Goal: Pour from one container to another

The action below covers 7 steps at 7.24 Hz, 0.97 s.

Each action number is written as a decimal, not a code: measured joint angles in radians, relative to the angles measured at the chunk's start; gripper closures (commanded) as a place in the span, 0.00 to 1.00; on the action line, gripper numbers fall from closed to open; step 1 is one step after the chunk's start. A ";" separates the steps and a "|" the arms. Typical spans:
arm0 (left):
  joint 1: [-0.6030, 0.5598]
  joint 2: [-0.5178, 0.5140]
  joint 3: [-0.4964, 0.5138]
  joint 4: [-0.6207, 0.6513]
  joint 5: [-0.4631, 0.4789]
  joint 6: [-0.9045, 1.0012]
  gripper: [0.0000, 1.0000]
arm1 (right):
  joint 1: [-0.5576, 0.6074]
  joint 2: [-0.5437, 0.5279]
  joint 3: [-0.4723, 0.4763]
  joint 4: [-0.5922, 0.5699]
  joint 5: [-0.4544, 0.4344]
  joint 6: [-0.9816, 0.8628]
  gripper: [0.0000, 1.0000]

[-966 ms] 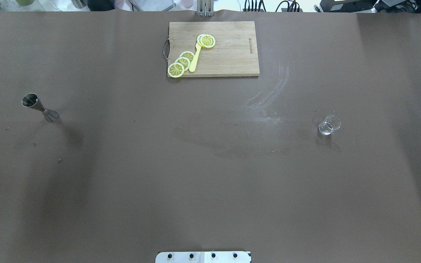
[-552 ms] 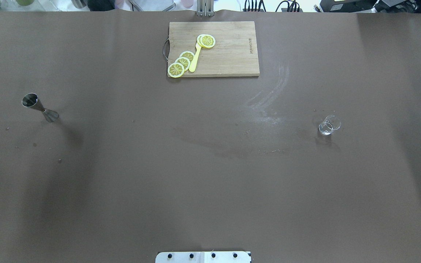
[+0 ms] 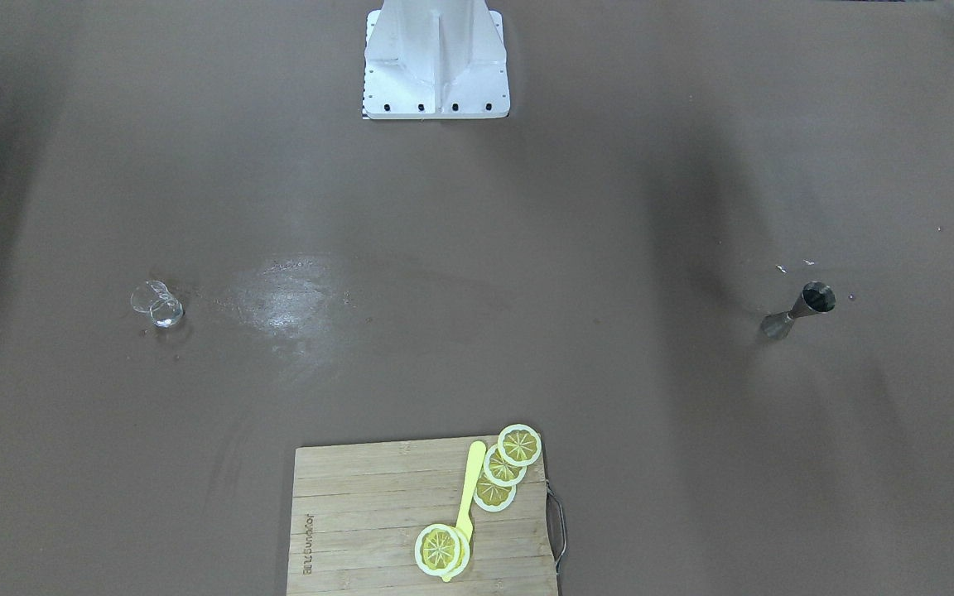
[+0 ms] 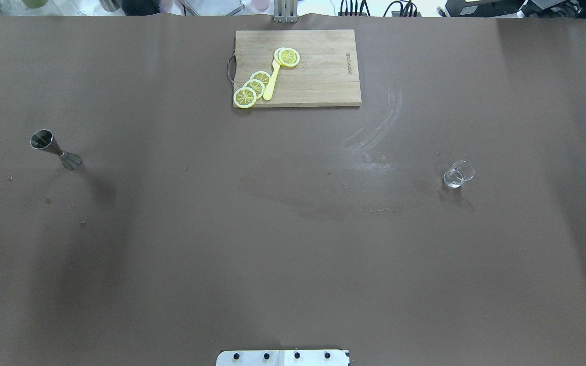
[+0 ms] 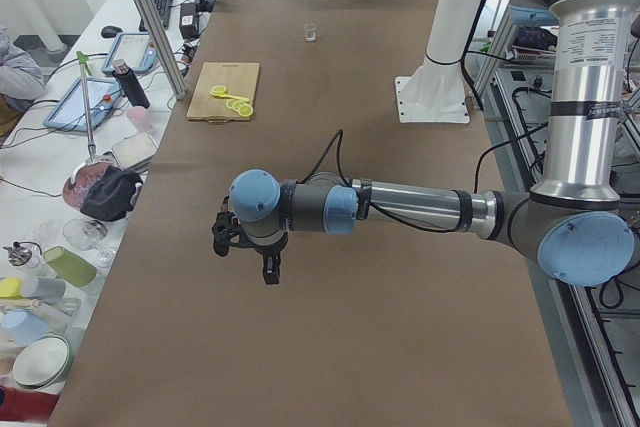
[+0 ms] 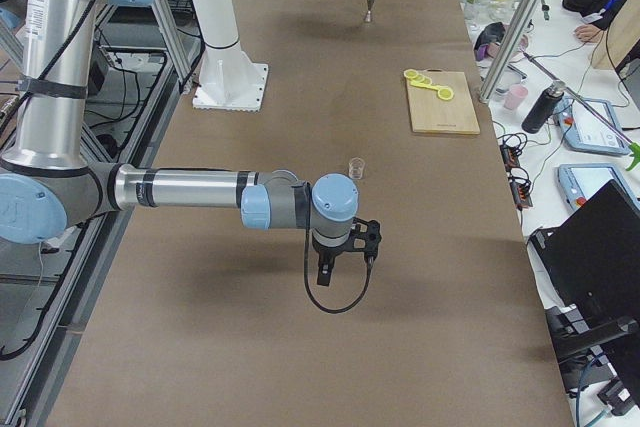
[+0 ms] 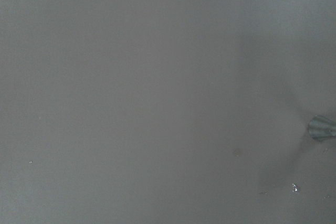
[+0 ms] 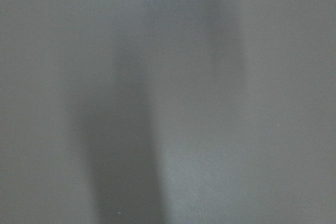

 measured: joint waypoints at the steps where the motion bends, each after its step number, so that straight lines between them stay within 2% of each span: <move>1: 0.000 0.000 0.001 0.000 0.000 0.000 0.01 | 0.000 0.000 -0.001 0.000 0.000 0.000 0.00; 7: -0.001 0.000 0.003 0.002 0.001 -0.002 0.01 | 0.000 0.000 -0.003 0.001 0.000 0.000 0.00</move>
